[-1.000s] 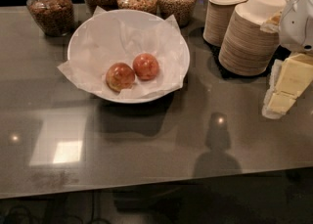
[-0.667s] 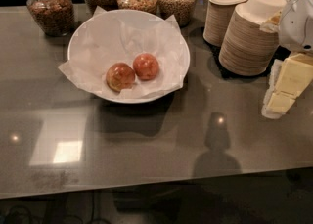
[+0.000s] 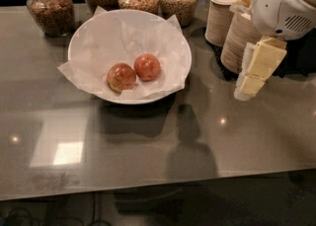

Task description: Pick apple from white bowl

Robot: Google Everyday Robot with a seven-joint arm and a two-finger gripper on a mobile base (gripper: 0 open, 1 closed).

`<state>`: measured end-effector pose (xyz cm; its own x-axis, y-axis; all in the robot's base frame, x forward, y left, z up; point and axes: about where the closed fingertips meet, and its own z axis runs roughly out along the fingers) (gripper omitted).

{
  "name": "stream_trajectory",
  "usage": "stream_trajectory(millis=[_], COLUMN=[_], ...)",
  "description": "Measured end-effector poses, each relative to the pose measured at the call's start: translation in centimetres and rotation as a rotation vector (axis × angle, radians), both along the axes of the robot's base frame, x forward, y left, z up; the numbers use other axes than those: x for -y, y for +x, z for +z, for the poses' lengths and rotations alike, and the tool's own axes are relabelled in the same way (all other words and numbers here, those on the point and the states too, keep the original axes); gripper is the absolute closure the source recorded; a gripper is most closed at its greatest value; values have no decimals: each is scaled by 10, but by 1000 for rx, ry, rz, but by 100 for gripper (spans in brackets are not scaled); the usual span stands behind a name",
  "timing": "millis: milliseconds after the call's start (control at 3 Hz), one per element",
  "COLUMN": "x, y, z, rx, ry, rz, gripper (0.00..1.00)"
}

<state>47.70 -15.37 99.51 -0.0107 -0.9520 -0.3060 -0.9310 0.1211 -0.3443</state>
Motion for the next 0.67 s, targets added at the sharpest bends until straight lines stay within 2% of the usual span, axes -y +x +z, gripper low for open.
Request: stream_trajectory(millis=[333,667], x=[-60,-100], y=[17,23], z=[13,14], rx=[56,69], ry=[54,82], rz=[197,336], gripper=[0,0])
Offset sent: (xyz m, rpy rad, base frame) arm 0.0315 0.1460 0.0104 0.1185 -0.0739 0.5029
